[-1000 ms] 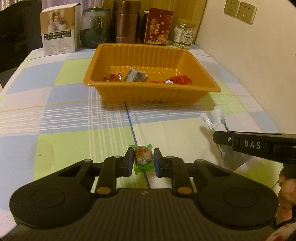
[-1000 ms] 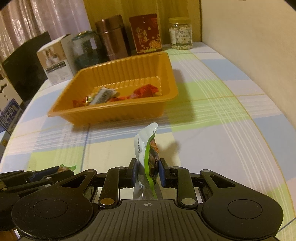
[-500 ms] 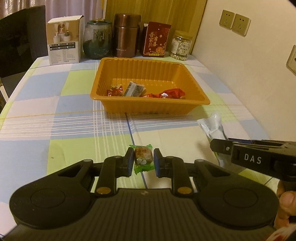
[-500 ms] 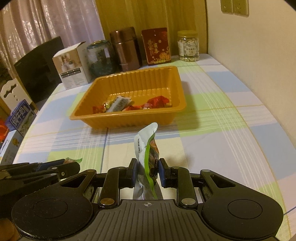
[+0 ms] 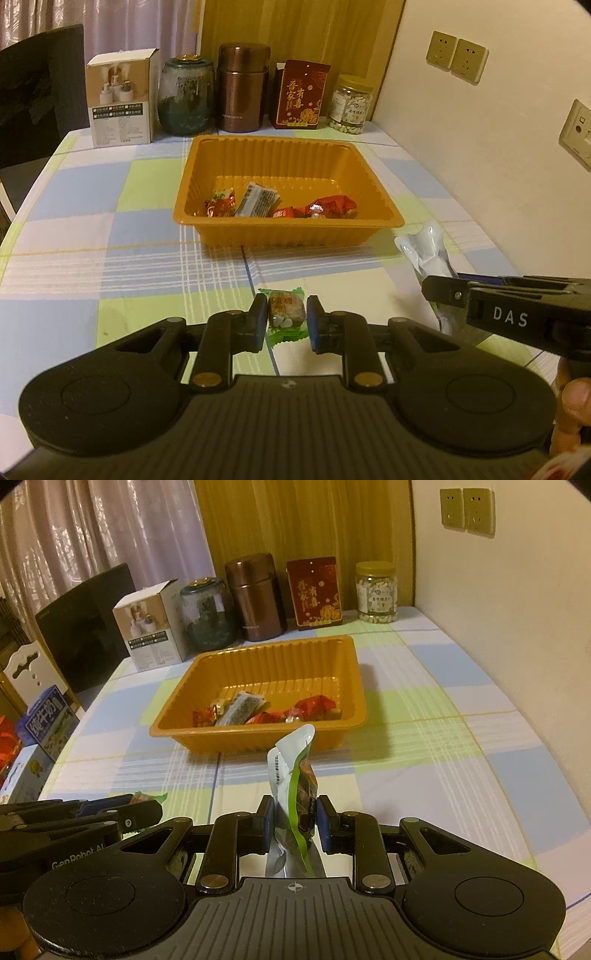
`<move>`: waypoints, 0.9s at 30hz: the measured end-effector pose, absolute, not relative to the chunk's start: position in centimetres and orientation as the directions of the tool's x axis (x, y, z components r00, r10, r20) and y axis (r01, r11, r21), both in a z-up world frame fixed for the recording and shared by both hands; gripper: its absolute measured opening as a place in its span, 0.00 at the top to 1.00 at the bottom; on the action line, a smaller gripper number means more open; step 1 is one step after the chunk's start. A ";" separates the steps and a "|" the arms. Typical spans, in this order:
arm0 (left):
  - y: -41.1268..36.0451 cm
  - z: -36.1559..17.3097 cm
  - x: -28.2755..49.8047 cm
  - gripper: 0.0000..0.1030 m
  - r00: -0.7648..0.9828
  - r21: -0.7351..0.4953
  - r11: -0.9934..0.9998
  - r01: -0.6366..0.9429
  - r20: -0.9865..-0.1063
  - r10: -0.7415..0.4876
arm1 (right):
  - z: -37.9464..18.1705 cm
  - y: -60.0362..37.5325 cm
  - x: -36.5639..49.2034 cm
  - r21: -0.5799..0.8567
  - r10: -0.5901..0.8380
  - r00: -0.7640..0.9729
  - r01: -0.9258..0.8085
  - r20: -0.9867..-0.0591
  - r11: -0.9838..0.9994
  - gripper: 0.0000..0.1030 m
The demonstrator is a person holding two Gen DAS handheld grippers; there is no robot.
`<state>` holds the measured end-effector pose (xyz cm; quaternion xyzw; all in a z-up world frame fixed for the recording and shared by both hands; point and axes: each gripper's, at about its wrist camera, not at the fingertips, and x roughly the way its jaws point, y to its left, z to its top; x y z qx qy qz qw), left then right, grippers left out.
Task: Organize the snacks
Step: 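Carry the green candy and the packet over the orange tray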
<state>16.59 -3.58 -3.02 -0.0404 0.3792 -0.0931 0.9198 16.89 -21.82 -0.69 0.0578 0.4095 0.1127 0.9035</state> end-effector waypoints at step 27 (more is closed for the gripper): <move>-3.6 1.1 27.1 0.81 0.699 -0.160 0.967 0.201 -0.667 -0.256 | 3.0 -22.9 27.3 0.219 0.290 0.654 -0.191 -0.699 0.957 0.76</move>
